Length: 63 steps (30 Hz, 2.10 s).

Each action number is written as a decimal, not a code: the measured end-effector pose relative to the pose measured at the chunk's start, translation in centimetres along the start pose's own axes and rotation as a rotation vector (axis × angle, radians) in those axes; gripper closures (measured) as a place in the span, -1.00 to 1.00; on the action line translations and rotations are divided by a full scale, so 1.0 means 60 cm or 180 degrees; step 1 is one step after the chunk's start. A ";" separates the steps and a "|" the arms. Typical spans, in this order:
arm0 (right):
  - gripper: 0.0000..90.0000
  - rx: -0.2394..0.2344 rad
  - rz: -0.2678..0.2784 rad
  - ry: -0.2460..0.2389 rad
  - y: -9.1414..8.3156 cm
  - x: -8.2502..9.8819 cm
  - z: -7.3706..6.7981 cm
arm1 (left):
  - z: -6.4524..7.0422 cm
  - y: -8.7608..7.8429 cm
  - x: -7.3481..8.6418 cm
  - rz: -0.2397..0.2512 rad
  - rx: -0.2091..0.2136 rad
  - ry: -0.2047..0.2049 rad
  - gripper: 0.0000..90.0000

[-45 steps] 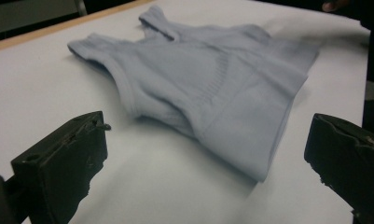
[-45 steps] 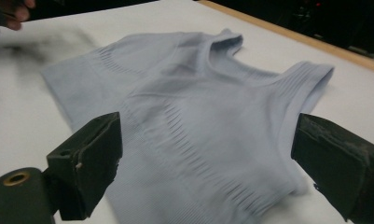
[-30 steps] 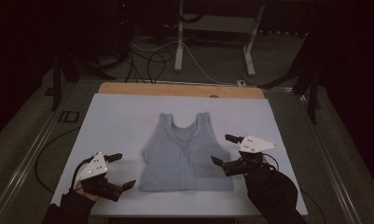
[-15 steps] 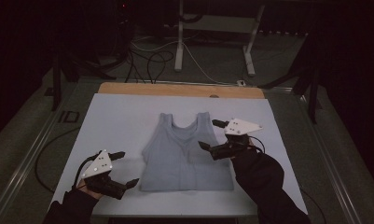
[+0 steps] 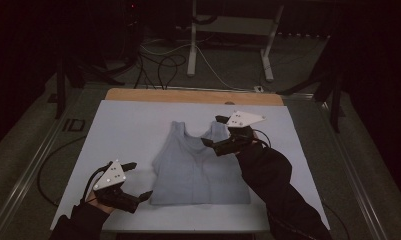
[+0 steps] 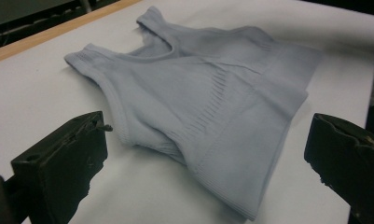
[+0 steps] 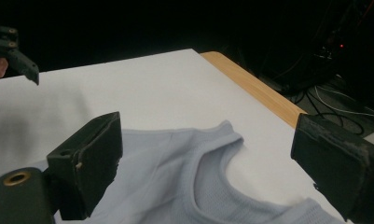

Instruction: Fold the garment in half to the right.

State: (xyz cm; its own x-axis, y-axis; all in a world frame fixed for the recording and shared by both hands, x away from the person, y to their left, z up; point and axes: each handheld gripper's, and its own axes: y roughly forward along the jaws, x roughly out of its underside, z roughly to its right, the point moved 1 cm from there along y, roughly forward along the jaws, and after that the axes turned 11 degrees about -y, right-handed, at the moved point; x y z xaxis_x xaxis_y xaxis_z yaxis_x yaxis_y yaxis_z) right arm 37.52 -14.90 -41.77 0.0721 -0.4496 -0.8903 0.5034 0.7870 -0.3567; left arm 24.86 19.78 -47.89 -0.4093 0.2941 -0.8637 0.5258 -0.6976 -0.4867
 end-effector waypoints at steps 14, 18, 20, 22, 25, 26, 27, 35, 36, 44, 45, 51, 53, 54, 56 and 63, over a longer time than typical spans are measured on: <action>-0.80 -0.0123 -0.0059 -0.0012 0.076 -0.020 0.010 | 0.013 0.012 -0.004 -0.0043 -0.0096 -0.0030 -0.99; -0.80 -0.0149 -0.0054 -0.0031 0.098 -0.024 0.010 | 0.017 0.017 -0.004 -0.0086 -0.0115 -0.0036 -0.99; -0.80 -0.0172 -0.0066 -0.0049 0.108 -0.025 0.010 | 0.018 0.018 -0.004 -0.0093 -0.0135 -0.0040 -0.99; -0.80 -0.0188 -0.0074 -0.0036 0.119 -0.025 0.009 | 0.020 0.021 -0.005 -0.0088 -0.0177 -0.0066 -0.99; -0.80 -0.0205 -0.0101 -0.0029 0.133 -0.024 0.011 | 0.024 0.024 -0.004 -0.0089 -0.0195 -0.0092 -0.99; -0.80 -0.0205 -0.0101 -0.0029 0.133 -0.024 0.011 | 0.024 0.024 -0.004 -0.0089 -0.0195 -0.0092 -0.99; -0.80 -0.0210 -0.0110 -0.0030 0.138 -0.023 0.011 | 0.028 0.028 -0.002 -0.0126 -0.0232 -0.0088 -0.99; -0.80 -0.0225 -0.0211 0.0075 0.178 -0.015 0.023 | 0.041 0.048 0.008 -0.0239 -0.0298 -0.0110 -0.99; -0.80 -0.0231 -0.0233 0.0071 0.182 -0.014 0.024 | 0.042 0.051 0.009 -0.0250 -0.0326 -0.0113 -0.99; -0.79 -0.0240 -0.0382 0.0157 0.219 -0.003 0.029 | 0.048 0.068 0.020 -0.0380 -0.0418 -0.0231 -0.99; -0.79 -0.0250 -0.0396 0.0162 0.224 0.000 0.030 | 0.049 0.070 0.022 -0.0402 -0.0426 -0.0247 -0.99; -0.79 -0.0242 -0.0573 0.0185 0.253 0.016 0.035 | 0.045 0.080 0.033 -0.0580 -0.0371 -0.0443 -0.99; -0.79 -0.0255 -0.0610 0.0186 0.261 0.020 0.039 | 0.046 0.083 0.034 -0.0639 -0.0410 -0.0479 -0.99; -0.79 -0.0267 -0.0626 0.0198 0.265 0.022 0.041 | 0.047 0.083 0.035 -0.0640 -0.0423 -0.0464 -0.99; -0.79 -0.0295 -0.0706 0.0216 0.272 0.025 0.044 | 0.044 0.085 0.037 -0.0656 -0.0431 -0.0464 -0.98; -0.79 -0.0357 -0.0798 0.0286 0.296 0.028 0.047 | 0.042 0.090 0.046 -0.0881 -0.0451 -0.0451 -0.92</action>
State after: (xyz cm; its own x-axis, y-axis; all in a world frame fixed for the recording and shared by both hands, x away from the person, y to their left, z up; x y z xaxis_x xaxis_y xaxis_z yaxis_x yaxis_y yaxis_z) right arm 48.99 -2.86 -48.82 -0.1218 -0.6008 -0.7901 0.3972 0.7000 -0.5935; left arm 24.70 15.19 -52.58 -0.6452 0.3590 -0.6745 0.4747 -0.5034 -0.7220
